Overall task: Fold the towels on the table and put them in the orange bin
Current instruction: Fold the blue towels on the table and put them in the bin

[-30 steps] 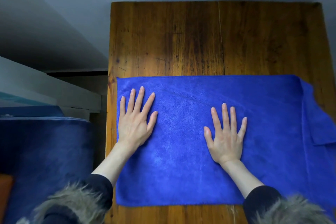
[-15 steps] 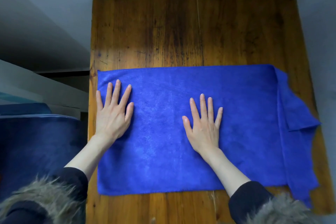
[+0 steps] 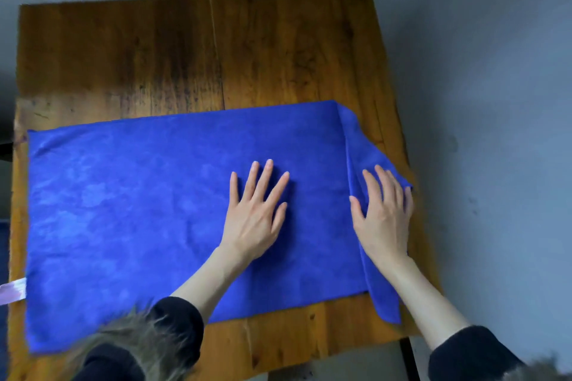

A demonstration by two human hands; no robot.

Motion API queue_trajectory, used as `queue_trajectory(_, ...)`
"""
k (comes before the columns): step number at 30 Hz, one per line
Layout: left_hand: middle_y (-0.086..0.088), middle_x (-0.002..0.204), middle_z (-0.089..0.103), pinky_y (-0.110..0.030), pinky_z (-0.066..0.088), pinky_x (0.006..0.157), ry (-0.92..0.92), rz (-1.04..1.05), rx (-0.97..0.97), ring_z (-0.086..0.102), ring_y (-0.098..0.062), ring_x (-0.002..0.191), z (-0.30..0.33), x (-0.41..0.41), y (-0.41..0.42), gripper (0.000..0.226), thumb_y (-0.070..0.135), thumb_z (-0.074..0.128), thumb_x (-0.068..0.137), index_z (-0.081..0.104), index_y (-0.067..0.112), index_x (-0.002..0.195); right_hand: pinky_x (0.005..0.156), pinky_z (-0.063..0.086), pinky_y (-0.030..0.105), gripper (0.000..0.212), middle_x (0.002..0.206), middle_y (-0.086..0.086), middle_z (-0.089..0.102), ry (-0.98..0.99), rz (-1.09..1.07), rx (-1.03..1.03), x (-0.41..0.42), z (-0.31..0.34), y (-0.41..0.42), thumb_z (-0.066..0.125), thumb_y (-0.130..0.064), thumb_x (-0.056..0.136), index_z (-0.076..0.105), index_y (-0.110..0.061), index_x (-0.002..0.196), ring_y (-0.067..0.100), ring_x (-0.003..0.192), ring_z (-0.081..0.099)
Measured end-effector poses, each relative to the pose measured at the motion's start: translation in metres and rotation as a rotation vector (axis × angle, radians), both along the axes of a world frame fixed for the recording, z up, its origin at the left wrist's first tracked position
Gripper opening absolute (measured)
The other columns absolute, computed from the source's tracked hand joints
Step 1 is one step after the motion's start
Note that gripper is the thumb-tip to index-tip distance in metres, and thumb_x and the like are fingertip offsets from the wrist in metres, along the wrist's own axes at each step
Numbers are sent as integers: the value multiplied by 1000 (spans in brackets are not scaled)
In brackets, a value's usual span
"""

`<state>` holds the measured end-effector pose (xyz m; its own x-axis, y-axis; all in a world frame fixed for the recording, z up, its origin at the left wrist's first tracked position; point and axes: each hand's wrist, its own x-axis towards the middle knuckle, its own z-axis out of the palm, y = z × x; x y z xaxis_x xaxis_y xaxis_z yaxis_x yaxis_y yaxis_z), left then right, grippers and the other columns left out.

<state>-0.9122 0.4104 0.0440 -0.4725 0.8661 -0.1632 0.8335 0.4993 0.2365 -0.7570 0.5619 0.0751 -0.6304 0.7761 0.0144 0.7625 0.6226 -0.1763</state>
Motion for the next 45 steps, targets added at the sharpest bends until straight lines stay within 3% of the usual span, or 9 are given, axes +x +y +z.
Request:
queue_trajectory(8, -6, 152, 29, -60, 13, 112, 84, 36, -59, 24, -31, 141, -15, 36, 47, 52, 37, 31, 93, 35, 25, 143, 109, 27, 51, 66, 148, 9, 37, -113, 207, -173, 39, -22, 51, 62, -46, 84, 42, -16, 139, 26, 137, 33)
queue_trajectory(14, -5, 154, 26, -59, 11, 113, 109, 48, -78, 20, -29, 143, -18, 37, 47, 53, 39, 28, 93, 31, 27, 145, 75, 48, 37, 15, 101, 10, 68, 154, 213, 45, 35, -26, 86, 68, -8, 80, 69, -7, 95, 30, 90, 64)
queue_trajectory(19, -5, 153, 27, -58, 9, 114, 116, 58, -64, 20, -28, 143, -19, 37, 48, 53, 38, 29, 93, 32, 26, 144, 53, 22, 17, 18, 67, -1, 53, 348, -122, -194, 13, -8, 133, 51, -17, 94, 58, -7, 81, 12, 58, 44)
queue_trajectory(22, -5, 154, 26, -57, 8, 114, 118, 59, -64, 19, -28, 143, -20, 38, 48, 53, 38, 28, 93, 30, 26, 145, 49, 25, 20, 22, 59, -11, 41, 455, -302, -312, 0, -1, 165, 48, -21, 96, 49, -13, 75, 3, 52, 37)
queue_trajectory(27, -6, 153, 27, -57, 9, 114, 129, 65, -56, 20, -28, 143, -20, 38, 49, 53, 39, 28, 92, 32, 26, 144, 63, 33, -1, 29, 91, -12, 56, 499, -374, -540, -12, -5, 186, 53, -30, 94, 58, -12, 116, 1, 78, 51)
queue_trajectory(30, -6, 153, 27, -57, 9, 114, 126, 66, -57, 19, -28, 143, -19, 39, 48, 54, 39, 28, 92, 32, 26, 144, 83, 38, 17, 57, 124, 0, 54, 412, -429, -712, 2, -21, 175, 55, -37, 91, 37, -12, 139, 15, 109, 54)
queue_trajectory(38, -5, 154, 26, -57, 8, 114, 136, 65, -50, 17, -27, 143, -23, 38, 48, 53, 39, 27, 93, 30, 26, 145, 83, 47, 26, 47, 119, -4, 59, 298, -453, -829, 63, -43, 113, 42, -43, 96, 49, -14, 132, 18, 112, 56)
queue_trajectory(41, -6, 153, 27, -58, 9, 114, 132, 63, -60, 19, -29, 143, -22, 39, 49, 53, 38, 27, 92, 32, 25, 144, 103, 42, 36, 52, 139, -2, 47, 298, -389, -817, 71, -45, 90, 43, -40, 96, 35, -18, 142, 16, 125, 47)
queue_trajectory(45, -11, 151, 31, -63, 9, 110, 81, 55, -62, 23, -33, 141, -12, 40, 61, 53, 32, 28, 91, 38, 19, 141, 106, 36, 36, 61, 152, 4, 28, 150, -227, -545, 72, -46, 73, 38, -39, 97, 14, -19, 149, 21, 135, 34)
